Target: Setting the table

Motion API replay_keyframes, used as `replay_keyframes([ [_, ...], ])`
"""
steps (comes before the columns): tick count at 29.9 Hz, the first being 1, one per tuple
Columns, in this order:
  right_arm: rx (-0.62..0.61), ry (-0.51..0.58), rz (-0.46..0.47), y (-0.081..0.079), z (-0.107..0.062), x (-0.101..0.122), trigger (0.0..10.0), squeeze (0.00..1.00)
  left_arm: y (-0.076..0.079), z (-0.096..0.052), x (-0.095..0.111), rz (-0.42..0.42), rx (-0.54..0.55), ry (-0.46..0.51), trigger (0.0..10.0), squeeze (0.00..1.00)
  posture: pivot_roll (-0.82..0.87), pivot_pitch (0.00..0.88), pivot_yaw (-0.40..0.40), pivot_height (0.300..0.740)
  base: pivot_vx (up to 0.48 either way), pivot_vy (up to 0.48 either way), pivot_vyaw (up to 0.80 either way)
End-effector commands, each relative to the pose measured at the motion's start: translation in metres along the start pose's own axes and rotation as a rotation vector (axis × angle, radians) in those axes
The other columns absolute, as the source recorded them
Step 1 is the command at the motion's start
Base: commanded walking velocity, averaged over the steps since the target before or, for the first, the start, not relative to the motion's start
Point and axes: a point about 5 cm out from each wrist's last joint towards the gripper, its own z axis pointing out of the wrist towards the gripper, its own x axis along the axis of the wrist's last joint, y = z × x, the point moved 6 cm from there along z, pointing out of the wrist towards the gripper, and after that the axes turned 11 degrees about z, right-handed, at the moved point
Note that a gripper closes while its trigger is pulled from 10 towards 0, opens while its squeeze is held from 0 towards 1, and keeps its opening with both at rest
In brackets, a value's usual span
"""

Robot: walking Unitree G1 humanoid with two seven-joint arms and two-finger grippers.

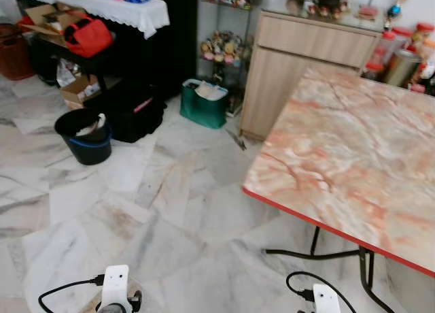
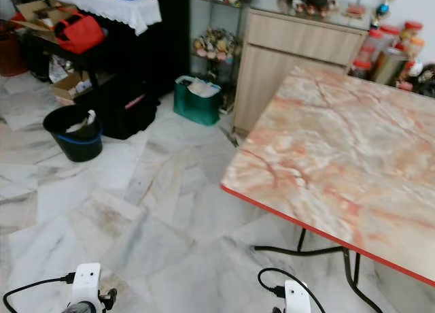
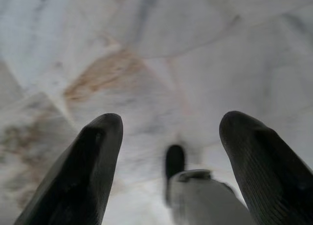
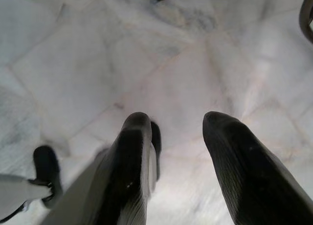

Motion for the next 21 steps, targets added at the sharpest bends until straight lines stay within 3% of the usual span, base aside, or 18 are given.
replay_keyframes([
  [1, -0.014, -0.003, 0.008, 0.0032, -0.0002, -0.0003, 10.0, 0.0, 0.0085, -0.0002, 0.0005, -0.01, -0.023, 0.005, 10.0, 0.0, 0.04, 0.0, -0.043, 0.74, -0.334, -0.345, -0.59],
  [5, -0.018, 0.008, 0.021, 0.0045, -0.0002, 0.0026, 10.0, 0.0, 0.0091, 0.0001, 0.0021, 0.001, -0.023, 0.009, 10.0, 0.0, 0.04, 0.0, -0.043, 0.74, -0.224, -0.389, -0.59],
  [17, -0.028, 0.031, 0.027, 0.0103, -0.0007, 0.0091, 10.0, 0.0, 0.0127, 0.0004, 0.0041, 0.018, -0.027, 0.009, 10.0, 0.0, 0.03, 0.0, -0.045, 0.74, 0.0, -0.476, 0.0],
  [21, -0.019, 0.028, 0.023, 0.0105, -0.001, 0.0076, 10.0, 0.0, 0.0168, 0.0, -0.001, 0.061, -0.048, -0.016, 10.0, 0.0, 0.03, 0.0, -0.043, 0.74, 0.0, -0.48, -0.76],
])
